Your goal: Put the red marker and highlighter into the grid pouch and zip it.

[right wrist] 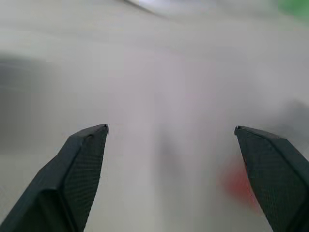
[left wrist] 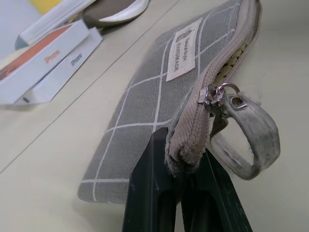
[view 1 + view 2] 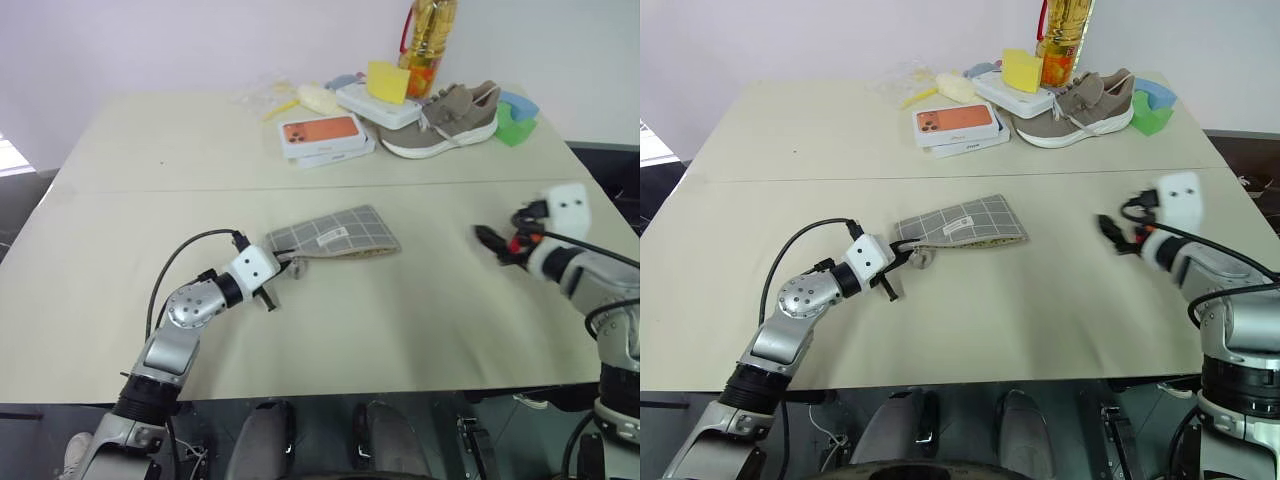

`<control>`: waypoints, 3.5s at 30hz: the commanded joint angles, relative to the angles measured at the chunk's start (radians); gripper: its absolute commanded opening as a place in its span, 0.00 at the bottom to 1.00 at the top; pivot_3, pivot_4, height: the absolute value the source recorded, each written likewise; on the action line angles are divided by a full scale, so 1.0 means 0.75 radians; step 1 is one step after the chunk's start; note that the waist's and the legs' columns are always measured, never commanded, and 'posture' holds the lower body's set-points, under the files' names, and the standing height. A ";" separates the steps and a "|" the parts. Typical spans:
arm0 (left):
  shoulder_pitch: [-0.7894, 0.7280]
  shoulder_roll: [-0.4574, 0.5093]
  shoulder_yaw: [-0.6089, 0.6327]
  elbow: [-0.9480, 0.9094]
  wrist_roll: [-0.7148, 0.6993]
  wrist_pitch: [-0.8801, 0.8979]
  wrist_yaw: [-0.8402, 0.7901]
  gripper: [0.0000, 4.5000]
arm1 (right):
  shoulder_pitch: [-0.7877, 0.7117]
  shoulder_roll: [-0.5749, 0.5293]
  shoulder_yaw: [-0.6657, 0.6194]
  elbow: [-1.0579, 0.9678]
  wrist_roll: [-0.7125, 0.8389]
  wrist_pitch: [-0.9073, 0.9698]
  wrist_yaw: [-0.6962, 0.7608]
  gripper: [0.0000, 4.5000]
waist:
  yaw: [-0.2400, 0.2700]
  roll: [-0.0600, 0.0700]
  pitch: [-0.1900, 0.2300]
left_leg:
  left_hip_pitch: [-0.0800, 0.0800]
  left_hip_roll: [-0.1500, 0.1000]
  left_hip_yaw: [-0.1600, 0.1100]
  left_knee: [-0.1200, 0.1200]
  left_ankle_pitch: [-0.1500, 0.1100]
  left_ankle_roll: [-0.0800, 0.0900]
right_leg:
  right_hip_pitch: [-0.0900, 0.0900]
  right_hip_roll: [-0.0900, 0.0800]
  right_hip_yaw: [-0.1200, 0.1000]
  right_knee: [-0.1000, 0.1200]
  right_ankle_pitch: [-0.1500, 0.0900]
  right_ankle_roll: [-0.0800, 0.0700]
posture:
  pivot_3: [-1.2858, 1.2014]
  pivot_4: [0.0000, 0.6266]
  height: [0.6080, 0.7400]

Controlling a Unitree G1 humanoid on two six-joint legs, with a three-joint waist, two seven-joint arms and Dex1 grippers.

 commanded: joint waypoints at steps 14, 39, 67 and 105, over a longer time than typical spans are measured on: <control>-0.035 -0.038 0.001 -0.028 0.007 0.041 0.035 0.00 | -0.223 0.207 -0.084 0.409 -0.094 -0.181 -0.279 0.53 | -0.003 0.003 -0.001 | 0.000 0.001 0.002 0.000 0.000 0.000 | -0.001 0.002 0.002 0.001 0.000 0.000 | 0.52 0.24 1.00; -0.087 -0.034 0.055 0.008 -0.061 0.050 0.024 0.00 | 0.175 -0.243 0.387 -0.574 0.140 -0.340 0.650 0.06 | 0.001 0.002 0.001 | 0.000 0.001 -0.001 0.002 0.000 0.001 | 0.001 0.002 0.001 -0.001 0.000 0.001 | 0.52 0.24 1.00; -0.055 0.018 -0.063 -0.069 -0.031 -0.149 -0.133 0.00 | -0.047 -0.294 0.732 -0.479 -0.250 -0.435 0.666 0.06 | -0.001 0.002 0.001 | 0.000 0.001 0.000 0.002 0.000 0.001 | 0.000 0.001 0.001 -0.001 0.000 0.001 | 0.52 0.24 1.00; -0.223 -0.300 0.037 -0.077 -0.168 0.374 0.159 0.00 | -0.230 0.574 0.837 -0.231 -0.143 -0.268 0.114 0.03 | -0.003 0.001 0.001 | -0.001 -0.001 -0.001 0.003 0.000 0.000 | 0.001 0.002 0.001 0.001 0.001 0.001 | 0.52 0.24 1.00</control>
